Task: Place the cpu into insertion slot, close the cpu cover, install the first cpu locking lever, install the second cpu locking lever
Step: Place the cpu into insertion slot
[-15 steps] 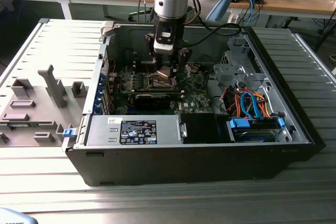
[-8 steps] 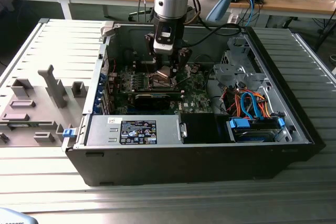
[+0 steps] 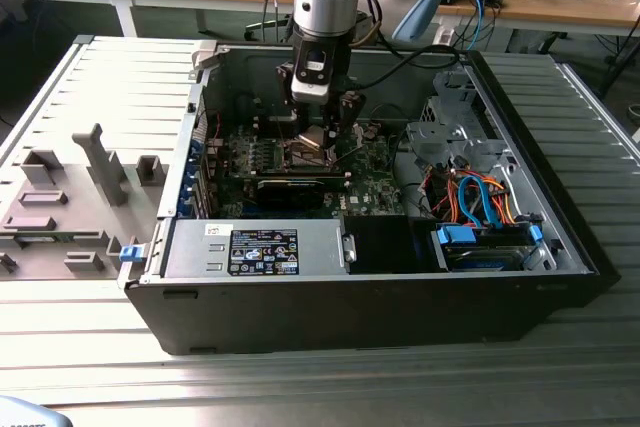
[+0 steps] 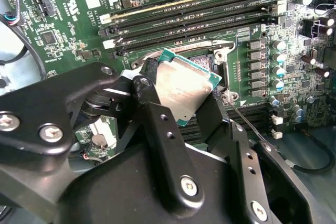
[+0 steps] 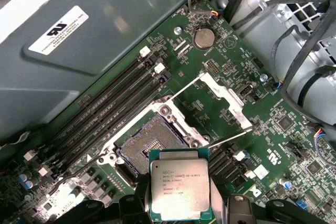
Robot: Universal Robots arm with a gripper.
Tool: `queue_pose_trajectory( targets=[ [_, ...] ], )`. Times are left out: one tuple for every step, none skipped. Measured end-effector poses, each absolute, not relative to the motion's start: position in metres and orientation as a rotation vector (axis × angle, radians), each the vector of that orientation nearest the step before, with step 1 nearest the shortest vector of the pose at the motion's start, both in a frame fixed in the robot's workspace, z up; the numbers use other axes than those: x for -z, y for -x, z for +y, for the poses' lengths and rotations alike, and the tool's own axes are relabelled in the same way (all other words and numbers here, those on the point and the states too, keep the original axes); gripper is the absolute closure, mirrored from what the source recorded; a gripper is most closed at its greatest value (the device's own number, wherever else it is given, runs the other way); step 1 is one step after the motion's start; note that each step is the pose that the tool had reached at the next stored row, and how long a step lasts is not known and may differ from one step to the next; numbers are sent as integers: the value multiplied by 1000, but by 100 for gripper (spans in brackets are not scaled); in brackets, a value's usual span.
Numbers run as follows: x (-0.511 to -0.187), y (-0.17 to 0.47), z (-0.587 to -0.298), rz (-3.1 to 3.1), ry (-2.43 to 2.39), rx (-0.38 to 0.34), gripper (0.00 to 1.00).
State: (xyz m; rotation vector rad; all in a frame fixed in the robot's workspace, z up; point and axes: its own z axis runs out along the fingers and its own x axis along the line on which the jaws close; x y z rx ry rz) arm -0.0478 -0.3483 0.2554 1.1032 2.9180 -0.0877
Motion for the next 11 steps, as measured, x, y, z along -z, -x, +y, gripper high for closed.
queue_pose_trajectory(
  targets=[
    [-255,48,-348,2917,-1105,88,45],
    [-255,48,-348,2917,-1107,88,45],
    [-255,48,-348,2916,-1109,88,45],
    [-255,48,-348,2915,-1110,88,45],
    [-255,48,-348,2914,-1113,88,45],
    [-255,48,-348,2913,-1117,88,45],
    [-255,48,-348,2913,-1118,88,45],
    [-255,48,-348,2912,-1121,88,45],
    [-255,48,-348,2911,-1123,88,45],
    [-255,48,-348,2910,-1125,88,45],
    [-255,48,-348,2909,-1128,88,45]
  ],
)
